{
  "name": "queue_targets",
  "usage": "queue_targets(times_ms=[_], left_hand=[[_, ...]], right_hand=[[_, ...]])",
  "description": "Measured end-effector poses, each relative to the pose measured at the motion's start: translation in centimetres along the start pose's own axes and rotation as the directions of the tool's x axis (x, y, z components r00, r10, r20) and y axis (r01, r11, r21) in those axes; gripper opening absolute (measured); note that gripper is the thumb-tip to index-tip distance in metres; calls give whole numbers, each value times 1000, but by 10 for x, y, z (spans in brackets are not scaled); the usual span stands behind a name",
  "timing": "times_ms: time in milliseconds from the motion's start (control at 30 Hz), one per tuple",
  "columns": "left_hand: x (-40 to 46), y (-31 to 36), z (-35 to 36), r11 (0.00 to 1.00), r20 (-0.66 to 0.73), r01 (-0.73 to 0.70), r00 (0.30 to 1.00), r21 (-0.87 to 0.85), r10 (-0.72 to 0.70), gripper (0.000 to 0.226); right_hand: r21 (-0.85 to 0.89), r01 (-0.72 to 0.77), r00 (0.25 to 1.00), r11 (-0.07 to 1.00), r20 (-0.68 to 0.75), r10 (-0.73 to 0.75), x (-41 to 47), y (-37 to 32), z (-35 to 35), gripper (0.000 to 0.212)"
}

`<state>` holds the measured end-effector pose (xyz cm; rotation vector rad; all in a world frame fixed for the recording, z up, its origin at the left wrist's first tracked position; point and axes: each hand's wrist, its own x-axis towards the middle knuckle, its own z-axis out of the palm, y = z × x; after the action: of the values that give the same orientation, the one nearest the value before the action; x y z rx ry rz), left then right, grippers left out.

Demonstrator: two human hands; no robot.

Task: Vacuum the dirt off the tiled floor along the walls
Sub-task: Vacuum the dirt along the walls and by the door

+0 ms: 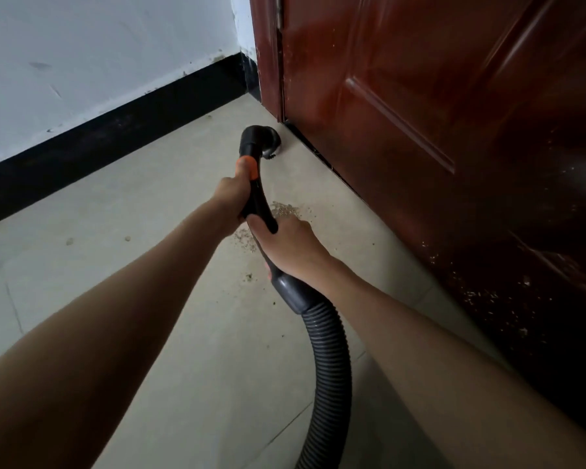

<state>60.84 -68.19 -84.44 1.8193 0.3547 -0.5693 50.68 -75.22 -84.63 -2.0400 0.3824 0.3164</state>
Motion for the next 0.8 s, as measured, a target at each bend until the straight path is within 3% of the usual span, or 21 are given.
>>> queue_targets(times_ms=[233,467,600,800], left_hand=[[7,-1,20,1000,70,-8,998,26,6,41],[-20,-27,58,993,146,-27,989,113,11,60],[-35,-39,67,989,172,-71,984,126,48,57],[-67,-53,71,997,239,-41,971,62,25,52]], right_hand=[[84,-48,999,995,-8,49,2,16,-10,47],[4,-132,988,991,-78,132,-37,55,-22,44],[-13,-148,985,989,-96,146,-58,68,-26,44],[136,-177,984,975,9,178,-93,77,-32,46]])
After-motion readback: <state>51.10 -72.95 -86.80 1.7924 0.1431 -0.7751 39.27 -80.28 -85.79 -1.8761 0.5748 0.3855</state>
